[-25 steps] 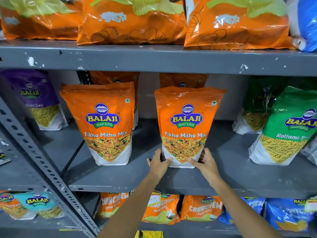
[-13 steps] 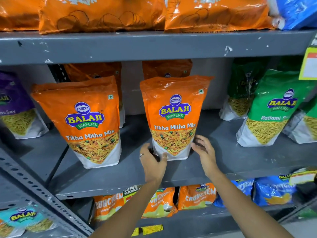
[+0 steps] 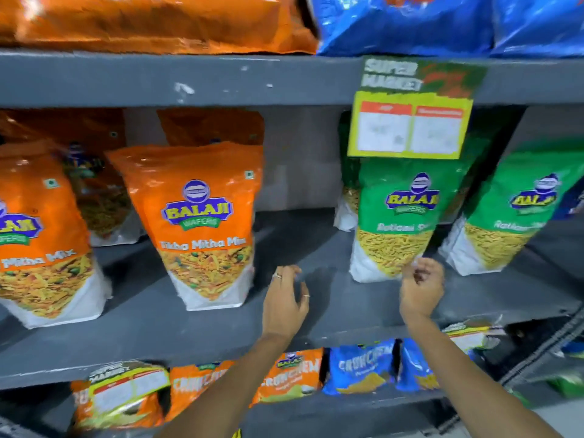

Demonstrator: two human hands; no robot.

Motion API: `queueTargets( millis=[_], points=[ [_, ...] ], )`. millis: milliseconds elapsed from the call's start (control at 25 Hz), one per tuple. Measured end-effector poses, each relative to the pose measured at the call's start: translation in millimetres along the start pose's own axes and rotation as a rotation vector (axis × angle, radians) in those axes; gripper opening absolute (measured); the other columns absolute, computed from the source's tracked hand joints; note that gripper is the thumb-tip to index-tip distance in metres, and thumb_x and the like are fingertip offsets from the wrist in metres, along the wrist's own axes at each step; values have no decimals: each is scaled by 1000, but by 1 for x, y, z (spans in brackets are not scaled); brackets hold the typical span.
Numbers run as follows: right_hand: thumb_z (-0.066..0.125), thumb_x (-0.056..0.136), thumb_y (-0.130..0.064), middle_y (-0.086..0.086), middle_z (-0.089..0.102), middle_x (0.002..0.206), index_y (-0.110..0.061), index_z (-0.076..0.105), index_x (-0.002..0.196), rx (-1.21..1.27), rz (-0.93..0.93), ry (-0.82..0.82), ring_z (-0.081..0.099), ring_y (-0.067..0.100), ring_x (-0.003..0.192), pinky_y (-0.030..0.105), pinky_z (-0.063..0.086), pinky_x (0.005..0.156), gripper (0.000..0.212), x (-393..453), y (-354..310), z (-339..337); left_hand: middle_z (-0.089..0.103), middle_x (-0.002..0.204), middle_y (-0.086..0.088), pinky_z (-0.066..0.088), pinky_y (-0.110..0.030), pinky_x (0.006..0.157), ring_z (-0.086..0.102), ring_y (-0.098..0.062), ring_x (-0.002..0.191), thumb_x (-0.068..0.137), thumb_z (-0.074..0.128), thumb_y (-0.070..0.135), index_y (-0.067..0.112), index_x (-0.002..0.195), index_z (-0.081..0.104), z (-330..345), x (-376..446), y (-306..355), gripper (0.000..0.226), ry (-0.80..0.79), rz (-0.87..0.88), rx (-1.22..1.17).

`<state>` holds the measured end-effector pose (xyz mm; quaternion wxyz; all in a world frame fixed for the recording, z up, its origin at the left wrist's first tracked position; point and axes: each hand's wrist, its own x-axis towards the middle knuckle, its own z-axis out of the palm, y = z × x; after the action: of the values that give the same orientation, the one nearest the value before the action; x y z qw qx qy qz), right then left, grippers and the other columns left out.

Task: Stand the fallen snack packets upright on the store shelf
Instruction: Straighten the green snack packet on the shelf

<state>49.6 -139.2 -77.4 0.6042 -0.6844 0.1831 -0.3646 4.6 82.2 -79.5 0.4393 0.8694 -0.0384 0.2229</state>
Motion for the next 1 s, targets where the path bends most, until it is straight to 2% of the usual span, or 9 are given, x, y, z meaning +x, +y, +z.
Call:
queueTargets(
  millis=[80, 160, 240, 320, 400, 560, 720, 840, 1000],
  points=[
    [63, 81, -6, 8, 50, 84, -17, 48, 87, -29, 46, -146, 51, 5, 69, 5, 40, 62, 19, 21, 6, -12, 57, 111, -14, 44, -34, 90, 54, -26, 104, 82, 59, 13, 11, 114, 48, 27, 8, 14, 34, -120, -105, -59],
    [60, 85, -8, 3, 55, 91, -6, 48, 104, 13, 80, -380, 54, 4, 82, 15, 40, 77, 22, 37, 14, -20, 57, 122, -10, 40, -30, 97, 53, -26, 115, 81, 65, 22, 9, 125, 46, 52, 18, 25, 49, -244, -218, -78],
    [58, 87, -12, -2, 55, 117, -12, 42, 129, 60, 105, -545, 53, 5, 106, 27, 40, 92, 45, 45, 17, -24, 55, 134, -4, 31, -34, 111, 46, -24, 127, 80, 64, 35, 15, 136, 38, 72, 27, 31, 65, -349, -227, 6],
    [56, 88, -13, -13, 50, 120, -19, 36, 136, 62, 151, -615, 44, 5, 113, 27, 34, 96, 52, 50, 17, -27, 51, 140, 0, 17, -39, 119, 40, -20, 134, 80, 61, 44, 20, 142, 29, 84, 34, 46, 74, -421, -228, 64],
    [58, 87, -17, -18, 52, 108, -26, 42, 124, 56, 170, -638, 46, 8, 109, 27, 33, 93, 41, 51, 17, -27, 51, 140, 2, 12, -42, 120, 37, -19, 135, 81, 59, 46, 22, 141, 28, 92, 38, 58, 72, -435, -248, 71],
    [63, 72, -28, 2, 56, 89, -23, 51, 90, 74, 168, -607, 54, 22, 87, 38, 39, 81, 22, 51, 19, -32, 58, 131, -1, 32, -48, 110, 36, -26, 132, 79, 62, 45, 19, 124, 41, 95, 36, 62, 56, -422, -278, 79],
    [59, 70, -28, 4, 55, 84, -8, 48, 94, 26, 160, -571, 53, 27, 84, 38, 39, 76, 33, 46, 18, -36, 64, 116, -4, 44, -46, 98, 41, -31, 125, 74, 65, 49, 15, 112, 43, 94, 34, 55, 55, -412, -272, 69],
    [55, 72, -27, -9, 52, 79, -16, 49, 94, 12, 151, -542, 51, 17, 80, 31, 38, 73, 26, 44, 14, -35, 62, 97, -2, 37, -50, 105, 48, -29, 113, 75, 66, 45, 12, 106, 44, 95, 33, 60, 51, -385, -220, 77],
    [55, 85, -14, -18, 49, 87, -23, 46, 107, 8, 154, -527, 47, 11, 91, 30, 34, 85, 25, 43, 15, -31, 64, 107, -6, 36, -49, 107, 48, -27, 113, 72, 67, 48, 17, 95, 39, 96, 34, 60, 48, -386, -211, 90]
  ],
)
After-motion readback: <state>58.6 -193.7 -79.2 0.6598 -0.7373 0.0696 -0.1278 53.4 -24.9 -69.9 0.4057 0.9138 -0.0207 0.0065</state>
